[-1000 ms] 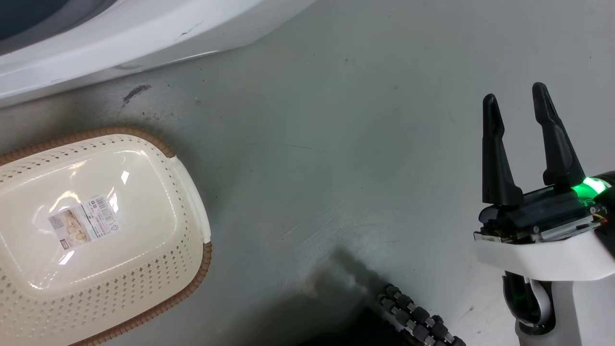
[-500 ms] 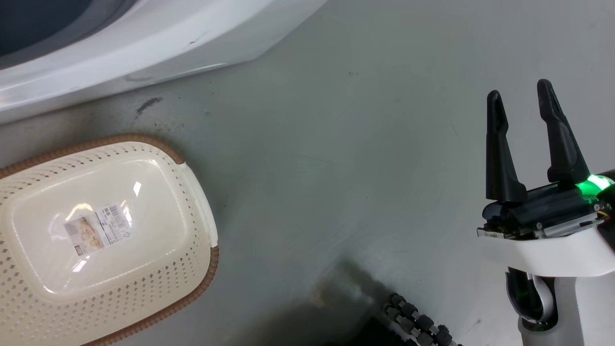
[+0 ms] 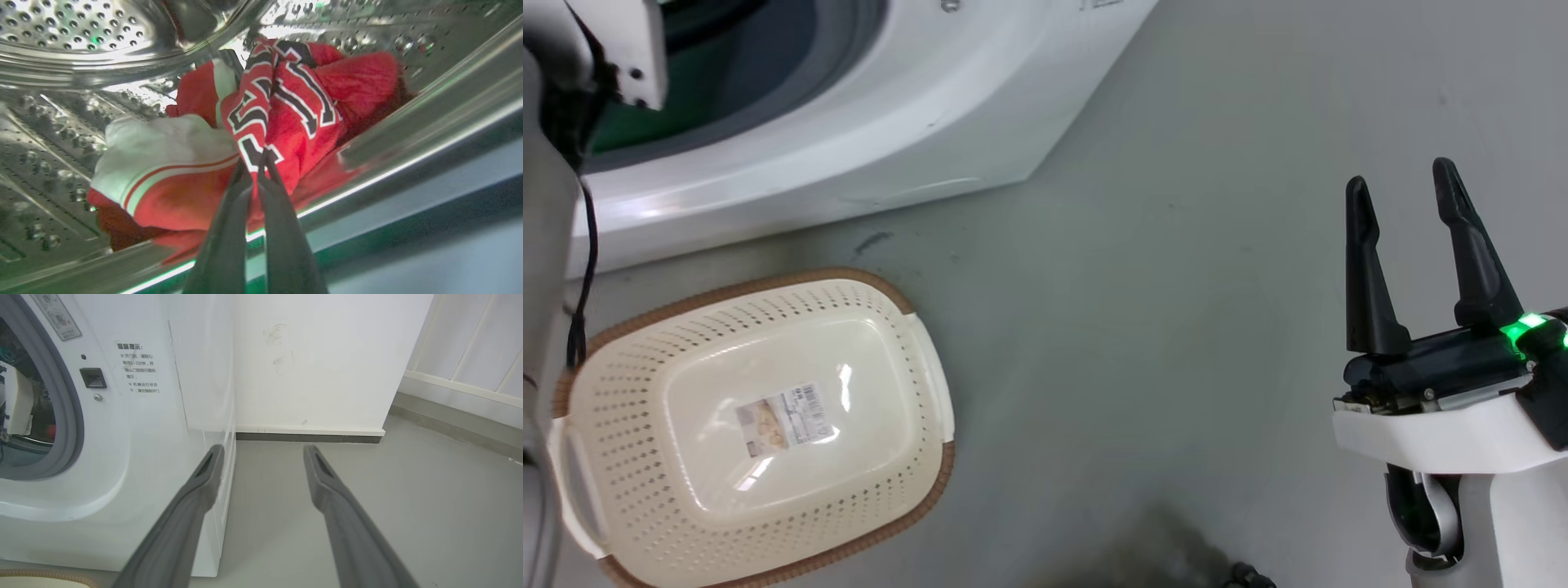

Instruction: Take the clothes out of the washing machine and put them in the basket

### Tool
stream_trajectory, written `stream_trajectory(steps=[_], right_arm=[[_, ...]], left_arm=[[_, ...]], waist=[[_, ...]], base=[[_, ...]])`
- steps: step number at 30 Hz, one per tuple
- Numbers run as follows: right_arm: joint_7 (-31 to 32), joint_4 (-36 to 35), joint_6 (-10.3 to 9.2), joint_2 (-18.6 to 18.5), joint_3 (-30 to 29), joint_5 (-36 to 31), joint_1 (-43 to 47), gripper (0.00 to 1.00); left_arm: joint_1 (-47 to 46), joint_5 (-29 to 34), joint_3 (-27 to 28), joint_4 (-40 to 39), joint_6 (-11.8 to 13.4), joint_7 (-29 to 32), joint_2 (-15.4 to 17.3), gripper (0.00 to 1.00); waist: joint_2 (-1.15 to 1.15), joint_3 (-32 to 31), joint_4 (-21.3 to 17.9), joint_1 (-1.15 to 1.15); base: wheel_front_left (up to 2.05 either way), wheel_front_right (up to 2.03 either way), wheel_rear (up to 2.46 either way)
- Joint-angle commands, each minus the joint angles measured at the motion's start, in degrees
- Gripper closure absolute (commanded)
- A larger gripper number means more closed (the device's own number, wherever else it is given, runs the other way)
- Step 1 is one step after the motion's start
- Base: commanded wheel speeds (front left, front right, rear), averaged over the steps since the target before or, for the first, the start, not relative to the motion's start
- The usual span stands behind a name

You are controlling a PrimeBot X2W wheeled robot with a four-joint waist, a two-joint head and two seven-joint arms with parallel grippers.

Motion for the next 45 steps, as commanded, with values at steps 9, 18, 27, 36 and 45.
stream_trajectory(steps=[9,18,27,36,45], right_arm=[[-0.12,1.41,-0.03,-0.02,-0.73,-2.94,3.40,0.00],[-0.12,2.43,-0.04,-0.03,-1.26,-5.57,7.15,0.00],[-0.12,3.22,-0.04,-0.02,-1.72,-7.25,11.15,0.00],[-0.12,3.86,-0.04,-0.01,-1.88,-7.64,14.81,0.00],[-0.12,4.20,-0.04,-0.02,-2.39,-7.68,16.93,0.00]], left_arm=[[11.47,-2.77,-2.70,-1.58,0.00,-14.06,-2.78,1.00],[20.00,-2.96,-3.10,-5.61,1.11,-21.67,-5.02,1.00],[29.76,-2.46,-1.03,-20.62,5.02,-22.60,-3.29,1.00],[41.49,-2.10,0.95,-40.61,10.47,-22.10,1.97,1.00],[47.74,-1.40,2.86,-61.39,16.61,-17.70,8.14,1.00]], waist=[[0.00,-10.07,6.21,0.00],[0.00,-17.71,10.04,0.00],[0.00,-24.31,13.43,0.00],[0.00,-29.43,15.51,0.00],[0.00,-31.75,17.33,0.00]], base=[[0.00,0.00,0.00],[0.00,0.00,0.00],[0.00,0.00,0.00],[0.00,0.00,0.00],[0.00,0.00,0.00]])
